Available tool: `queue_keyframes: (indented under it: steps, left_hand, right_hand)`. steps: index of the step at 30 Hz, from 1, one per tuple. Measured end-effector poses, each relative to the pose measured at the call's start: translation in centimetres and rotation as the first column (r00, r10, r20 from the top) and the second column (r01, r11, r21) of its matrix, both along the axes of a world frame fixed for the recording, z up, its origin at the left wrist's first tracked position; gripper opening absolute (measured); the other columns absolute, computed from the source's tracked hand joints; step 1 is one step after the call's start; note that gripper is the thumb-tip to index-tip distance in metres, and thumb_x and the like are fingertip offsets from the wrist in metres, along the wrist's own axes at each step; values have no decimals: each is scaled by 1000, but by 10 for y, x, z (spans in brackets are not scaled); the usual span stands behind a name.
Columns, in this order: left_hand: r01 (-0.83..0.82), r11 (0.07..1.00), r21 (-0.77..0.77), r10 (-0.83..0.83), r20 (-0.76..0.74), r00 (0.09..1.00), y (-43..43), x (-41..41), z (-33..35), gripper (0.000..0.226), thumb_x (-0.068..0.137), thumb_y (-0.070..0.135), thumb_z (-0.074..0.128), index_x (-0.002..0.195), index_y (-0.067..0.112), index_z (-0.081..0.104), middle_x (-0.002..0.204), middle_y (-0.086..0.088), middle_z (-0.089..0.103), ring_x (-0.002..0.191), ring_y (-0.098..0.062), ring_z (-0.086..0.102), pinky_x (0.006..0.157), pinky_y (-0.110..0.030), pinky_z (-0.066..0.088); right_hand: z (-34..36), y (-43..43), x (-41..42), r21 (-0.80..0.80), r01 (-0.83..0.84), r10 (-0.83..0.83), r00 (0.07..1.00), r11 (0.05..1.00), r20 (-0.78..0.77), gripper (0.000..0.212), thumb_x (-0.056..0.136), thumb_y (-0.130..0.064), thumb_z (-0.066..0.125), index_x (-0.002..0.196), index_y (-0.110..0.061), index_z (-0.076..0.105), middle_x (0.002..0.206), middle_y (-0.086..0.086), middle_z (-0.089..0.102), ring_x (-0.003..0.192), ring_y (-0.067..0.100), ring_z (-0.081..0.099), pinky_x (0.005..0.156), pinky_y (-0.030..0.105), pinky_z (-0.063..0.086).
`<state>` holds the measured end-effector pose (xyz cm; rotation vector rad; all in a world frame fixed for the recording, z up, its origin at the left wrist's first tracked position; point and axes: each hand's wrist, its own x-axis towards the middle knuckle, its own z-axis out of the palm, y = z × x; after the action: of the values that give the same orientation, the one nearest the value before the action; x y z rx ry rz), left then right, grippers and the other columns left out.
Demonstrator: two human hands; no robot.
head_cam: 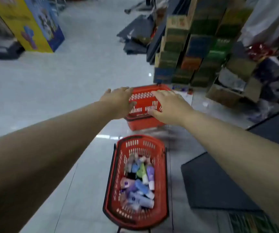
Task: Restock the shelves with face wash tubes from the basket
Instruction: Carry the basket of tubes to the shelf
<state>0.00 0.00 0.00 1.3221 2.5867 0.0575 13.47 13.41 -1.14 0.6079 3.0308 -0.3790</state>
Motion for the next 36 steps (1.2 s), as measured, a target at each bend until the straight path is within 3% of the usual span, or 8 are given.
queue_keyframes:
  steps: [9, 15, 19, 21, 23, 25, 27, 36]
  left_hand:
    - [-167, 978, -123, 190, 214, 958, -67, 39, -283, 71, 92, 41, 49, 150, 26, 10, 152, -5, 30, 131, -28, 42, 103, -49, 41]
    - [-260, 922, -287, 311, 151, 938, -117, 73, -423, 86, 91, 33, 55, 150, 26, -8, 159, -7, -5, 146, -33, 6, 112, -54, 25]
    - [-560, 767, -313, 634, 236, 736, -129, 82, -472, 98, 89, 27, 61, 149, 25, -16, 158, -12, 3, 141, -37, 22, 108, -53, 32]
    - [-684, 676, -274, 736, 302, 606, -133, 78, -486, 97, 88, 27, 62, 149, 23, -12, 149, -16, 27, 129, -38, 41, 102, -54, 40]
    - [-769, 599, -222, 778, 391, 493, -136, 69, -489, 81, 87, 27, 62, 148, 18, 9, 134, -16, 46, 118, -37, 53, 95, -50, 47]
    - [-787, 577, -218, 768, 471, 434, -138, 66, -485, 58, 85, 24, 63, 132, 11, 32, 123, -15, 54, 110, -36, 57, 87, -43, 48]
    - [-794, 560, -235, 759, 530, 379, -145, 71, -473, 49, 83, 23, 65, 121, 9, 38, 117, -14, 56, 106, -34, 58, 87, -41, 49]
    - [-856, 373, -359, 800, 591, 100, -228, 104, -324, 49, 79, 20, 72, 119, 10, 46, 109, -10, 60, 90, -25, 61, 73, -38, 52]
  right_hand:
    - [-279, -49, 63, -120, 69, -29, 953, 990, 303, 82, 87, -55, 50, 151, -19, 13, 159, 9, 8, 145, 28, 14, 116, 46, 21]
    - [-418, -82, 110, -38, 183, -149, 890, 982, 431, 91, 88, -40, 55, 151, -18, -7, 158, 9, -14, 146, 32, -4, 114, 50, 21]
    - [-480, -100, 125, -10, 454, -428, 847, 891, 315, 83, 91, -9, 51, 149, -3, -7, 157, 18, -11, 147, 33, -1, 116, 41, 19]
    - [-497, -101, 122, -49, 597, -580, 793, 801, 186, 76, 92, -5, 47, 149, -1, -3, 159, 15, -4, 146, 30, 7, 113, 38, 23]
    - [-502, -88, 111, -183, 775, -760, 631, 605, 154, 76, 91, -9, 53, 150, -2, 4, 158, 13, 12, 142, 29, 22, 110, 37, 28]
    - [-502, -66, 102, -340, 869, -852, 454, 358, 262, 74, 83, -19, 66, 143, -3, 26, 143, 13, 42, 128, 28, 46, 106, 36, 38]
    - [-490, -53, 100, -391, 891, -826, 392, 230, 406, 57, 80, -15, 69, 129, -3, 43, 129, 13, 54, 115, 28, 56, 100, 40, 46]
    - [-337, -97, 94, -366, 875, -729, 471, 317, 496, 47, 77, -3, 62, 123, -3, 49, 122, 13, 58, 106, 33, 59, 92, 48, 52]
